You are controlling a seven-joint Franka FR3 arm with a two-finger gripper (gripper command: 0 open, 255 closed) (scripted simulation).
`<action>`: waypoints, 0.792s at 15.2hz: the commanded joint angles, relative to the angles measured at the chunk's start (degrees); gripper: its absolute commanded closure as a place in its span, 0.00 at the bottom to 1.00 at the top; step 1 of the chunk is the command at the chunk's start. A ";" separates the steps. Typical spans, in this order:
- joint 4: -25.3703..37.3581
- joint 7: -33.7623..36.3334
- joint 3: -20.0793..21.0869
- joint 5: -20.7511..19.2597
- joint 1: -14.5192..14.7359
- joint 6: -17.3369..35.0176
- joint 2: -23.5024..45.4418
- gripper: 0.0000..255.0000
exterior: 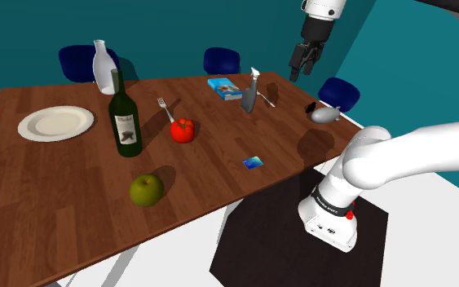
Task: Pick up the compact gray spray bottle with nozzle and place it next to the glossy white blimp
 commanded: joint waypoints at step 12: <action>5.29 -5.58 -8.55 -3.35 -2.75 14.81 17.90 0.00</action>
